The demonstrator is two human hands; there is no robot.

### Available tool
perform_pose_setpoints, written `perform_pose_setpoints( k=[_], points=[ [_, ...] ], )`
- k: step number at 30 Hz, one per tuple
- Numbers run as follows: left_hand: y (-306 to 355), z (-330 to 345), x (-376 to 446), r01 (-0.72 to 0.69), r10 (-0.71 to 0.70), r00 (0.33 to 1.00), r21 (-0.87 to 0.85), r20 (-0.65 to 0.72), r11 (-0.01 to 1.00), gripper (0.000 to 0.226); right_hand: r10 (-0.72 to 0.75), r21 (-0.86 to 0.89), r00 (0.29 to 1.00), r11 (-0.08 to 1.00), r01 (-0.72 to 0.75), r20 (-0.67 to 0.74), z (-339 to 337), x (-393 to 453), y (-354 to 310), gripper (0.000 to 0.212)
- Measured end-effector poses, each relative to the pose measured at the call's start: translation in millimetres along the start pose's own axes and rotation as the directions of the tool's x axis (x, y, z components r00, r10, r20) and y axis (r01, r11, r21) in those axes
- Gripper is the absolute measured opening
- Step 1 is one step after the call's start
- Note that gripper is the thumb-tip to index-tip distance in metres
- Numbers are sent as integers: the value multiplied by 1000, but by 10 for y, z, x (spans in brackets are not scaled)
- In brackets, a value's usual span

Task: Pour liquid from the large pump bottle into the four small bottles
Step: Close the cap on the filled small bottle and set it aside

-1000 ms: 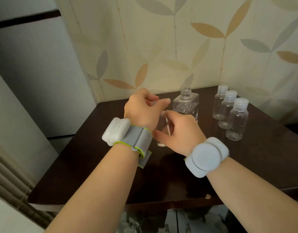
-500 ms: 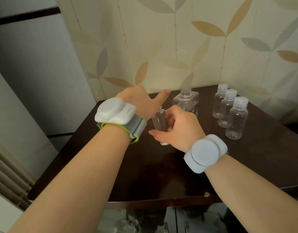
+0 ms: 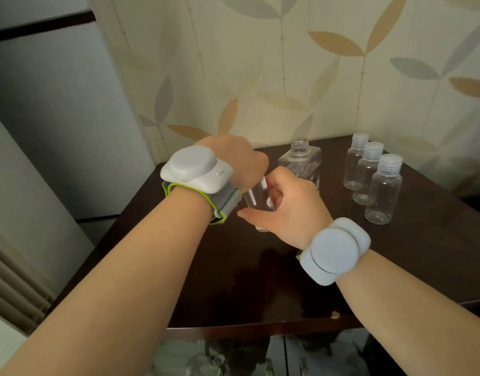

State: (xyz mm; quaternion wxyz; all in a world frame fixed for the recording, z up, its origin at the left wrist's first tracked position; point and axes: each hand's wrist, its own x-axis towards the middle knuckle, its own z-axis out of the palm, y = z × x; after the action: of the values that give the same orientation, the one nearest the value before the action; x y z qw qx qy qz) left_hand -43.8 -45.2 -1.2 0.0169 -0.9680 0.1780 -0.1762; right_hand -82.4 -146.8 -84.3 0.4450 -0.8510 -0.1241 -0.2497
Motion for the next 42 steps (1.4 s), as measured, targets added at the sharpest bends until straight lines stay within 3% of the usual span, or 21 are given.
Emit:
perform_pose_setpoints(
  k=[5,9,16,20,25,28,33,38,42],
  points=[
    [-113,63,-32,-34,25,997,-134,-70,990,51,-65,97,996,994,58,68,-9,4,4,29],
    [-135,43,-86,-113,100,990,-130,-100,985,39,-68,189,992,981,47,106,-18,-4,-5,28],
    [-150,12,-133,-163,149,985,-203,-85,965,39,-60,252,986,968,19,158,-48,-4,-20,28],
    [-184,8,-122,-138,123,989,-221,-81,965,59,-56,281,984,960,7,167,-23,-3,-8,31],
    [-179,31,-136,-81,72,995,-149,-67,985,53,-82,236,987,971,47,141,-26,11,32,20],
    [-222,75,-161,-53,37,994,-154,-101,987,51,-96,168,981,983,67,171,-44,15,24,23],
    [-533,101,-134,139,-183,968,-236,-174,962,48,-15,215,998,977,0,64,-52,14,-3,64],
    [-942,188,-74,262,-292,940,-178,-175,949,50,-50,124,998,991,54,-33,-50,25,21,19],
    [-1082,306,-71,317,-341,930,-168,-140,934,48,-93,62,995,994,95,-28,-40,27,37,7]
  ],
)
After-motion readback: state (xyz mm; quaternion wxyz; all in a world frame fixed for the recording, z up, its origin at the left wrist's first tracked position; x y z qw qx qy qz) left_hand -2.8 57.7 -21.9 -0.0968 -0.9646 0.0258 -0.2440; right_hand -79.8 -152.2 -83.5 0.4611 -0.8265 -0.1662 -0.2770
